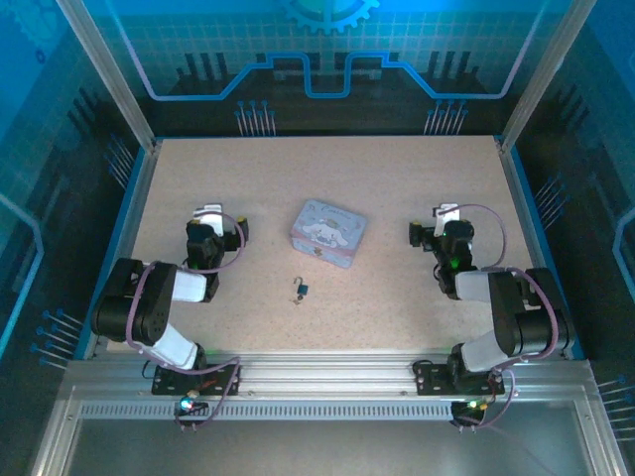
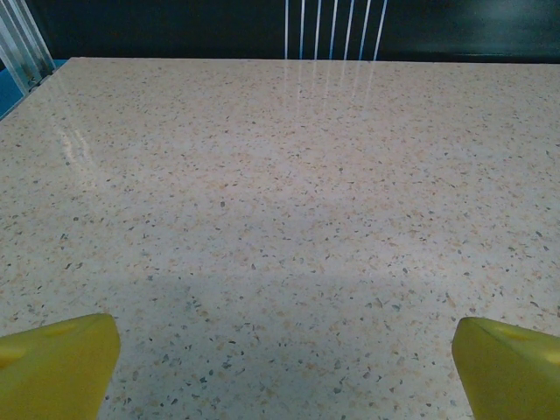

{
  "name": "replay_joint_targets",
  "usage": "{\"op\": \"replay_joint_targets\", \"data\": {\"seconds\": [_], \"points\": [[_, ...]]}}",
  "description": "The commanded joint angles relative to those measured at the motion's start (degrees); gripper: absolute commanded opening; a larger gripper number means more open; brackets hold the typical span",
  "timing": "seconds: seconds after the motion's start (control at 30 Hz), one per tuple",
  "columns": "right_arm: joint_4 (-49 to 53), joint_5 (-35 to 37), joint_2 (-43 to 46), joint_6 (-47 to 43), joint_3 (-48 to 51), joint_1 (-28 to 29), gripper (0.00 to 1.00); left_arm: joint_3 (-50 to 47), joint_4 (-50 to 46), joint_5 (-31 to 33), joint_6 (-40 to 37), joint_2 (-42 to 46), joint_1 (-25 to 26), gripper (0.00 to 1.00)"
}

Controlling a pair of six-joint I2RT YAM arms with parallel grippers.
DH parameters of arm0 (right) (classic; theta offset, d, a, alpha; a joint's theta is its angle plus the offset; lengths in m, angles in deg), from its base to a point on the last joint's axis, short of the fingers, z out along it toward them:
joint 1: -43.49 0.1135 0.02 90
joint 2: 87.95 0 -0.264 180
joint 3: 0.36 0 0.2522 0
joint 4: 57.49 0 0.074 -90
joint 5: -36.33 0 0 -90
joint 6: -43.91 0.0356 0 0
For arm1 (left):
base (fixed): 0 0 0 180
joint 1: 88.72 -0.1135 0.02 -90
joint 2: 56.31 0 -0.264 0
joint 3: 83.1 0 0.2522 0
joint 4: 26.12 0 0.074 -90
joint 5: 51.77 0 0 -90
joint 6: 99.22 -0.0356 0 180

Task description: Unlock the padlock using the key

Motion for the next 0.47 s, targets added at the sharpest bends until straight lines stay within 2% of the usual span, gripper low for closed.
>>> {"op": "replay_joint_targets", "data": {"seconds": [0.0,0.2,0.3,0.43], "points": [[-1.33,-0.62,-0.35,-0.67,-1.05,0.63,1.0,0.21,-0.51,-1.13,0.87,0.75,-0.21,0.99],[-1.17,-0.8,-0.51,-1.05,-1.22,0.96,1.0,0.2,-0.51,-1.17,0.89,0.7,-0.19,0.99],[-0.29,-5.86,-0.92,-2.79,-1.92,0.59,1.0,0.29,-0.5,-1.13,0.93,0.64,-0.24,0.99],[-0.04,-6.28,-0.81,-2.7,-1.94,0.38,1.0,0.3,-0.6,-1.22,0.95,0.72,-0.17,0.99]]}}
